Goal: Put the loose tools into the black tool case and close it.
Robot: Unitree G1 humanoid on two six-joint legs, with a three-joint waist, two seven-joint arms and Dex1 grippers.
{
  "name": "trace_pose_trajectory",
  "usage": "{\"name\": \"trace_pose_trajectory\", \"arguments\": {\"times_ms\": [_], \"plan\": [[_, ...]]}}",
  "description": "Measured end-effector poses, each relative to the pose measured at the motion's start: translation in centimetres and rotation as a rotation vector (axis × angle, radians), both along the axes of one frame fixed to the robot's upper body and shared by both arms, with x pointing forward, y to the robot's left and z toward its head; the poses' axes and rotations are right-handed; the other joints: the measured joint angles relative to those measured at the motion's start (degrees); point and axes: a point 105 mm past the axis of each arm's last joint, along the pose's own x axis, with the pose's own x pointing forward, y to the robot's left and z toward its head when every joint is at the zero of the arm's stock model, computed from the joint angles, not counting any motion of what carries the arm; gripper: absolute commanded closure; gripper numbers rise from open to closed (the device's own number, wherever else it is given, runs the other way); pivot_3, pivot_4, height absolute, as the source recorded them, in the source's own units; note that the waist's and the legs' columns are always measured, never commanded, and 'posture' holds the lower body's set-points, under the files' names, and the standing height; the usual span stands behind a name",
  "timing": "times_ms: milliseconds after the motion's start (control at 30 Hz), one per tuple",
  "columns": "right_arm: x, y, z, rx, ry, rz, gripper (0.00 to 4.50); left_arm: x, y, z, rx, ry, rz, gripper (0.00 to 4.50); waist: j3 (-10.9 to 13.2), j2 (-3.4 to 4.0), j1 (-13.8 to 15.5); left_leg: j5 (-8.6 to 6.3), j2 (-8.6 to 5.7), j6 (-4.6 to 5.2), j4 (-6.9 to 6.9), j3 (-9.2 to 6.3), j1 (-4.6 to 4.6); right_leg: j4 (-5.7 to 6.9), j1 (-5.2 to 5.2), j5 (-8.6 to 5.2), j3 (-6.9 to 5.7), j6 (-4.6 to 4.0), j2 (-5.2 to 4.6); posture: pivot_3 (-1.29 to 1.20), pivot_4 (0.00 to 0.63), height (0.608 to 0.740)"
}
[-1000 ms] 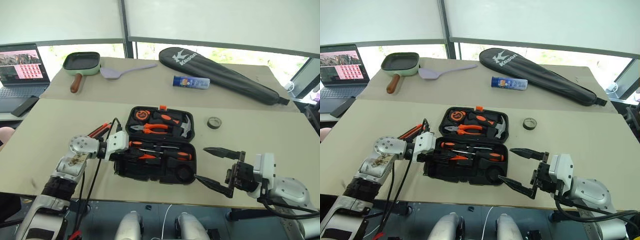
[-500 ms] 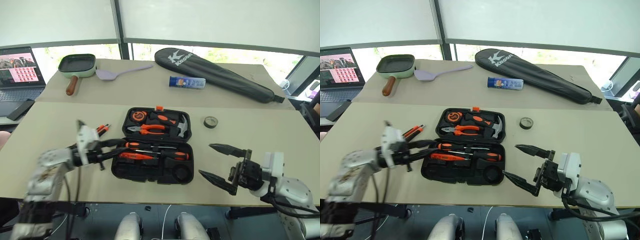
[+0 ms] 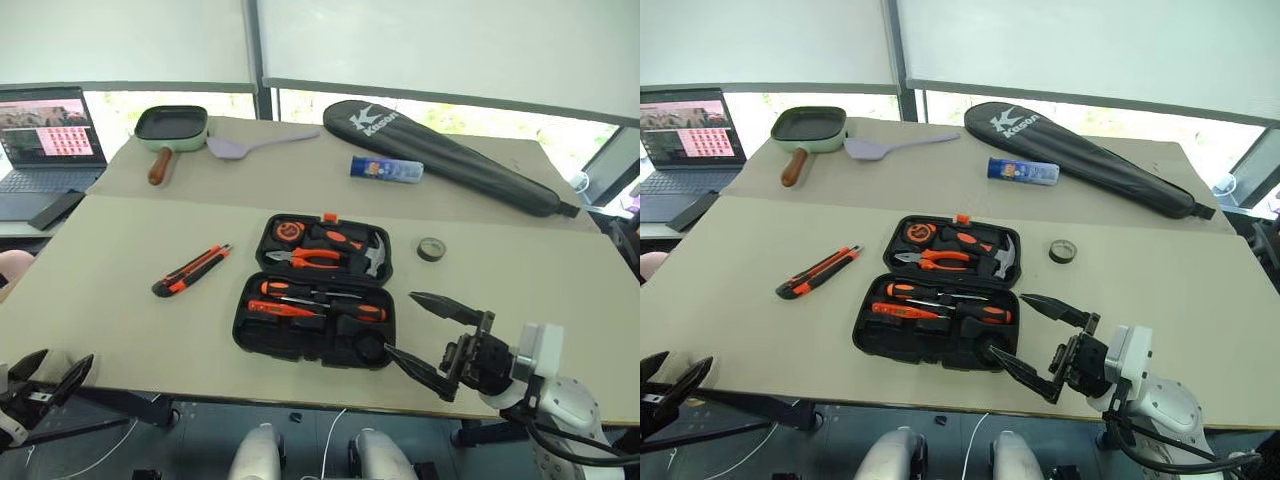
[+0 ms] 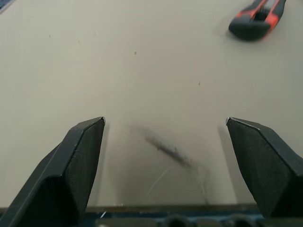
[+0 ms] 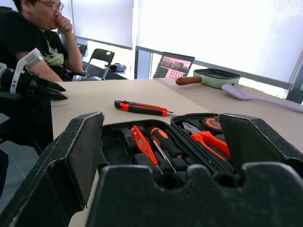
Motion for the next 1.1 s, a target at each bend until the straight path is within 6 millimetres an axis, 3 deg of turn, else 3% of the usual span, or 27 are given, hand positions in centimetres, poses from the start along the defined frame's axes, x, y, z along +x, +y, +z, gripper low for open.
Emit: {"name": "trace_pose_trajectory", "arguments": {"times_ms": [100,167,233,300,467,533,567,800,1033,1100], "plan": [[0.1,0.3,0.3,0.002,-0.013,0.003,0.00,4.3,-2.1,2.0,0.002,-0.029,-0.136,0.10,0.0,-0.10,0.4,0.06,-0.04,-0.07,0.01,0.10,-0.06,0.01,0.01,0.04,-0.09,-0.01,0.03,0.00,0.150,0.740],[0.1,0.6,0.9,0.005,-0.025,0.014,0.00,8.2,-4.1,4.9,0.049,-0.065,-0.249,0.10,-0.1,-0.22,0.2,0.22,-0.04,0.11,0.01,0.27,-0.05,0.02,0.02,0.26,-0.10,0.27,0.11,0.00,0.150,0.740],[0.0,0.7,1.2,0.008,-0.015,0.030,0.00,10.2,-5.4,6.5,0.113,-0.066,-0.312,0.10,-0.2,-0.40,-0.7,0.36,-0.06,0.36,-0.02,0.29,-0.04,0.01,0.25,0.29,-0.04,0.34,0.14,0.00,0.150,0.740],[-0.2,0.9,1.1,0.007,0.011,0.034,0.00,11.6,-6.4,6.5,0.132,-0.038,-0.349,0.10,-0.3,-0.37,-1.5,0.30,-0.08,0.37,-0.16,0.25,0.00,0.01,0.18,0.29,0.15,0.35,0.16,0.00,0.150,0.740],[0.2,1.2,1.2,0.010,0.017,0.027,0.00,14.6,-8.4,2.8,0.135,0.170,-0.445,0.10,-0.2,-0.30,-2.2,0.30,-0.06,0.38,-0.35,0.37,-0.20,0.09,-0.12,0.21,0.17,0.24,0.48,0.00,0.150,0.740],[0.1,1.2,1.2,-0.001,0.017,0.031,0.00,15.1,-8.5,1.6,0.148,0.229,-0.453,0.10,-0.2,-0.30,-2.2,0.30,-0.05,0.38,-0.37,0.36,-0.23,0.08,-0.14,0.20,0.17,0.24,0.50,0.00,0.150,0.740],[0.0,1.1,1.0,-0.014,0.026,0.035,0.00,15.2,-8.5,1.5,0.160,0.239,-0.460,0.34,-0.2,-0.31,-2.1,0.30,-0.05,0.38,-0.37,0.36,-0.23,0.08,-0.12,0.20,0.16,0.25,0.48,0.00,0.150,0.740],[-0.7,0.7,0.1,-0.054,0.098,0.047,0.00,14.8,-8.6,1.1,0.179,0.249,-0.517,2.69,-0.2,-0.30,-1.8,0.30,-0.10,0.38,-0.37,0.44,-0.14,0.07,-0.03,0.18,0.17,0.30,0.33,0.00,0.150,0.740],[-0.9,0.1,0.2,-0.065,0.098,0.045,0.00,14.2,-9.1,1.2,0.202,0.145,-0.573,2.75,-0.2,-0.31,-1.8,0.30,-0.09,0.38,-0.37,0.44,-0.17,0.08,-0.04,0.18,0.17,0.30,0.33,0.00,0.150,0.740],[-0.9,-0.1,0.2,-0.068,0.100,0.042,0.00,14.0,-11.0,3.0,0.103,0.025,-0.661,2.75,-0.2,-0.39,-1.5,0.31,-0.08,0.38,-0.31,0.40,-0.30,0.08,-0.08,0.20,0.11,0.32,0.30,0.00,0.150,0.740]]}}
